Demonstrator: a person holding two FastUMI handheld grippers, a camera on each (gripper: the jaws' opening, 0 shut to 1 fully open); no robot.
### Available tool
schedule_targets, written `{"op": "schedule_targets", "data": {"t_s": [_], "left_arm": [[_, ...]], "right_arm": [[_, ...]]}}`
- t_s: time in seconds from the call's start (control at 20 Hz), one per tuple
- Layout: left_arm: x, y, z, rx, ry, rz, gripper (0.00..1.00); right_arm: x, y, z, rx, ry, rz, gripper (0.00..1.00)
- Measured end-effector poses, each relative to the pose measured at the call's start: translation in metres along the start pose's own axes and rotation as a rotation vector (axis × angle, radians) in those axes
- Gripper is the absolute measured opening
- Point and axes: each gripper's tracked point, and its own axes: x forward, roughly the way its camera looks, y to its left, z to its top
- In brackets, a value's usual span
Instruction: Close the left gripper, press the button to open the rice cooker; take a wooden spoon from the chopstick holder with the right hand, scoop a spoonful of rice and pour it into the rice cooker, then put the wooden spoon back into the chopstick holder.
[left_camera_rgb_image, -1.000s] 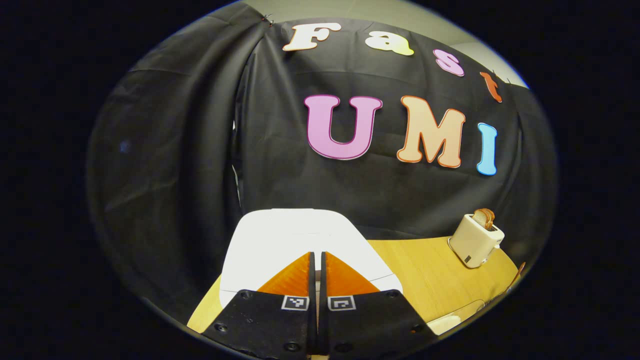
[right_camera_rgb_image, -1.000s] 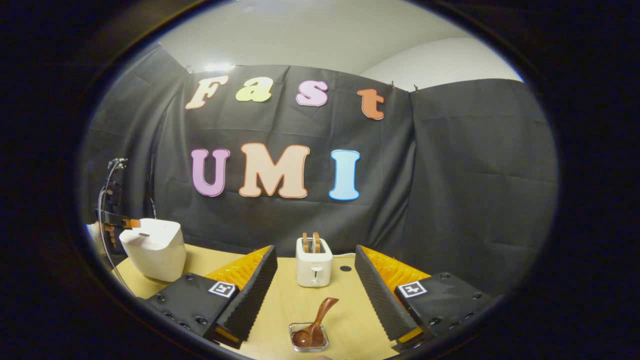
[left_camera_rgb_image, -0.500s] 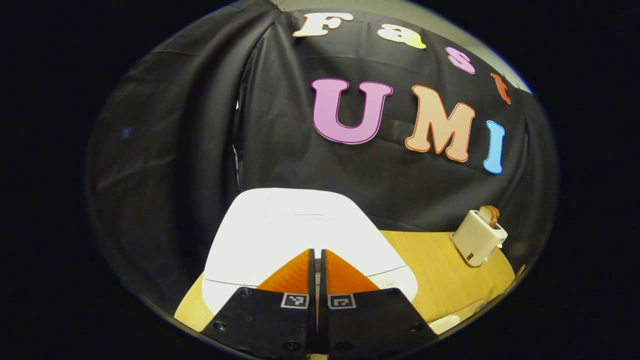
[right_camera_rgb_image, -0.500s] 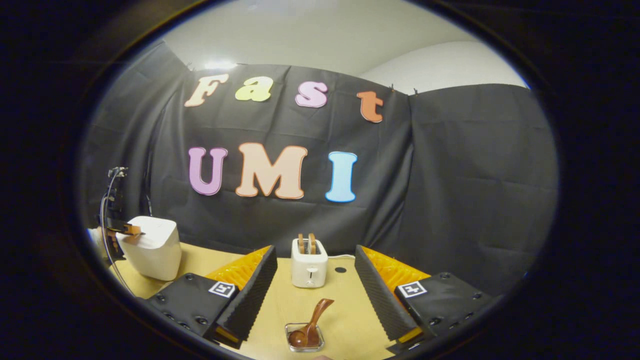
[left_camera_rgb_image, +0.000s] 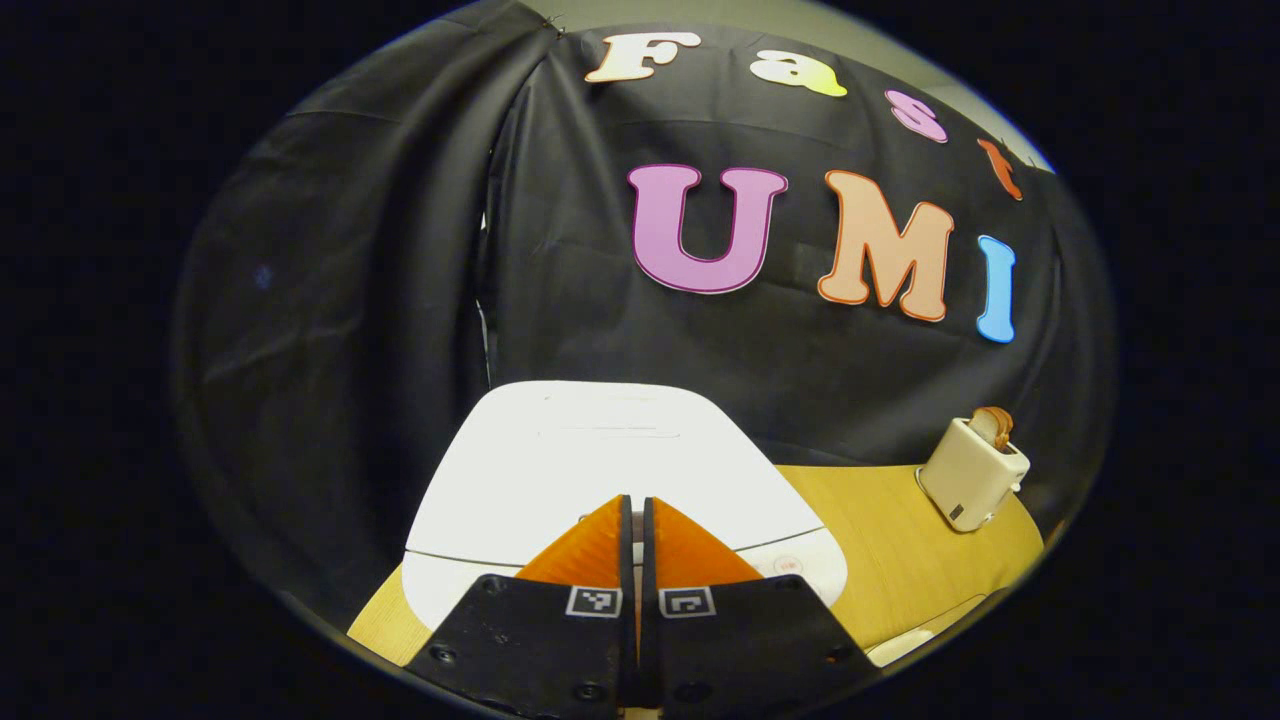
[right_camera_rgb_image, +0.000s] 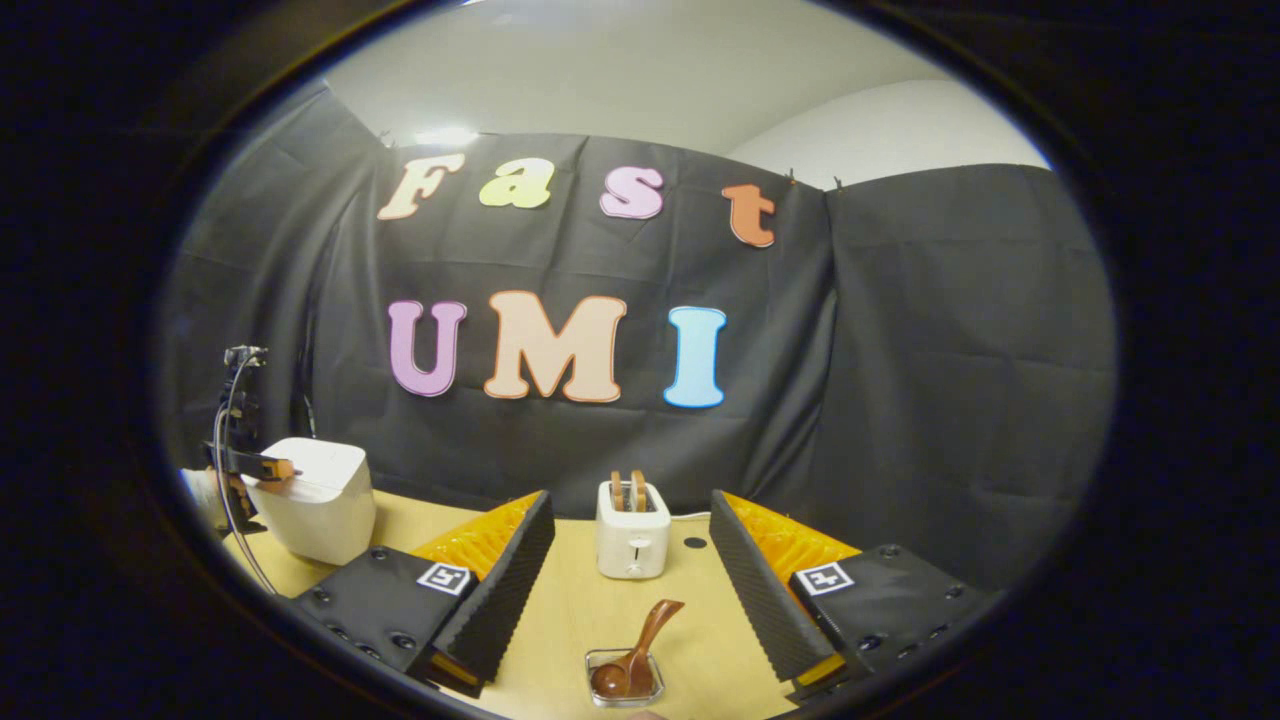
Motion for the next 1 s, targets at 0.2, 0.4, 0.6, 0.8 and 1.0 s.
{"op": "schedule_targets", "data": {"t_s": [0.2, 0.4, 0.6, 0.8, 1.0], "left_arm": [[-0.007, -0.002, 0.031, 0.029, -0.092, 0.020, 0.00], [-0.018, -0.004, 0.058, 0.059, -0.151, 0.025, 0.00], [-0.024, -0.010, 0.076, 0.073, -0.189, 0.017, 0.05], [-0.041, -0.014, 0.081, 0.053, -0.189, 0.002, 0.26], [-0.065, -0.026, 0.095, 0.042, -0.231, -0.029, 0.75]], "right_arm": [[-0.003, -0.012, -0.002, 0.027, 0.003, -0.014, 0.99], [-0.004, -0.019, 0.000, 0.038, -0.008, -0.017, 0.99], [-0.003, -0.022, 0.000, 0.045, -0.013, -0.008, 0.99], [0.000, -0.025, 0.002, 0.057, -0.019, 0.002, 1.00], [0.005, -0.027, -0.001, 0.068, -0.018, 0.014, 1.00]]}}
